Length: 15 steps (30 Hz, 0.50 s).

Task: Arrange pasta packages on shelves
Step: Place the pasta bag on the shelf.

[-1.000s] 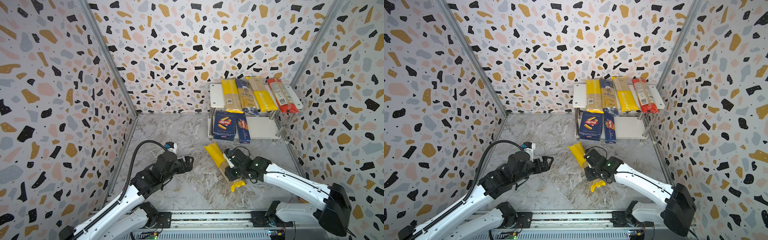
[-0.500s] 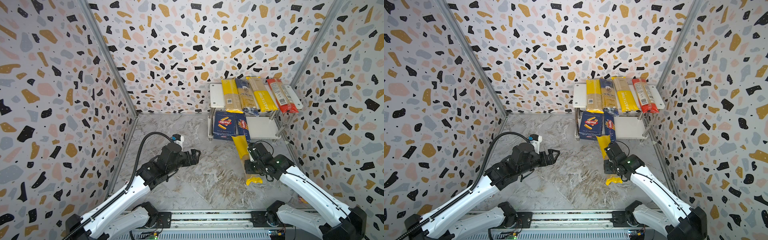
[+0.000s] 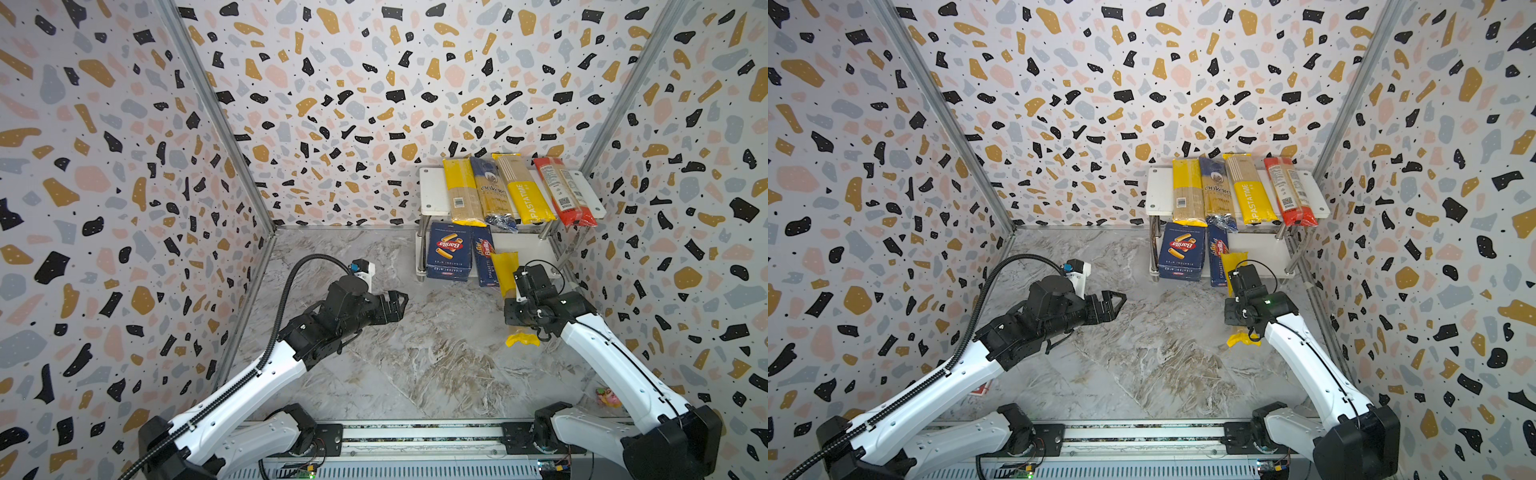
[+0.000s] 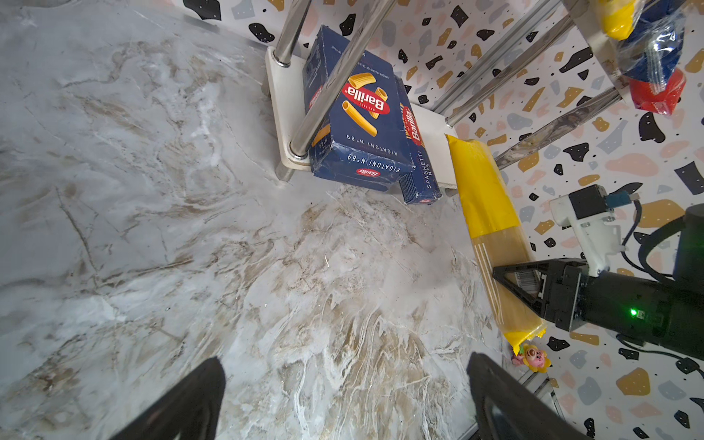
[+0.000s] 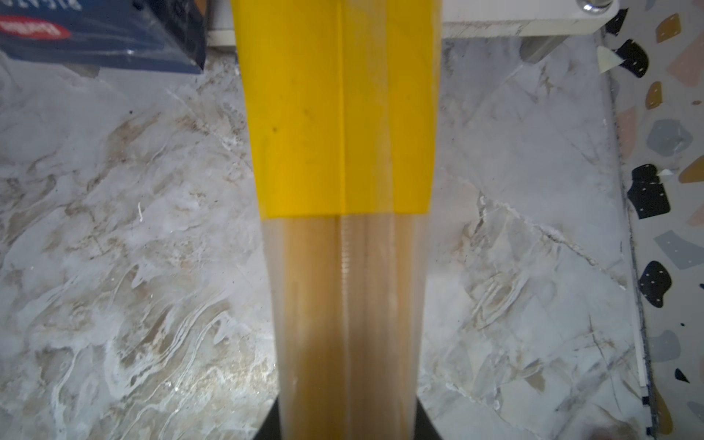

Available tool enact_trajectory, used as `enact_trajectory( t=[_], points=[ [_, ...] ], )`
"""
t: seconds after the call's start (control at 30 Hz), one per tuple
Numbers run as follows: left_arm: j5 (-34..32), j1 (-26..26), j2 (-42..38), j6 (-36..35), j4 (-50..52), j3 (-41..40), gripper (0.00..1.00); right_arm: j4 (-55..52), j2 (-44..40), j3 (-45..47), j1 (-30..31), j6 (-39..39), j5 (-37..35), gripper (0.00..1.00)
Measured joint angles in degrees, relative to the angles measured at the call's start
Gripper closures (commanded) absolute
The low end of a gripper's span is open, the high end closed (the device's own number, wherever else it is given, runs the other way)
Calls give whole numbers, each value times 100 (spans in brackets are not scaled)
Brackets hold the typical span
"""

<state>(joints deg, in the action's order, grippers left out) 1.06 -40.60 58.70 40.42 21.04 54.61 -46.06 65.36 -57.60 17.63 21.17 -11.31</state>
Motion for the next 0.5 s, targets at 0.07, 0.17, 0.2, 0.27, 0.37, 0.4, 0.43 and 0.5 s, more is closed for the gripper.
enact_trajectory(
  t=[0.07,0.17,0.2,0.27,0.37,0.4,0.43,0.5],
  points=[
    [-2,0,57,-44,-2,22,1,122,74,0,-234,-111,39,77],
    [0,0,203,-96,-11,76,1,374,267,0,-509,-212,98,77],
    [0,0,254,-116,-15,94,0,457,337,0,-564,-225,103,77],
    [2,0,380,-181,-9,146,1,721,501,0,-654,-249,107,77],
    [2,2,487,-254,-13,181,0,1126,695,0,-769,-269,157,76],
    [2,4,501,-282,-11,181,1,1285,767,0,-813,-267,203,76],
    [2,7,516,-315,-11,186,1,1449,852,0,-879,-271,262,76],
    [4,24,570,-367,4,243,1,1720,1047,-9,-1036,-273,367,75]
  ],
)
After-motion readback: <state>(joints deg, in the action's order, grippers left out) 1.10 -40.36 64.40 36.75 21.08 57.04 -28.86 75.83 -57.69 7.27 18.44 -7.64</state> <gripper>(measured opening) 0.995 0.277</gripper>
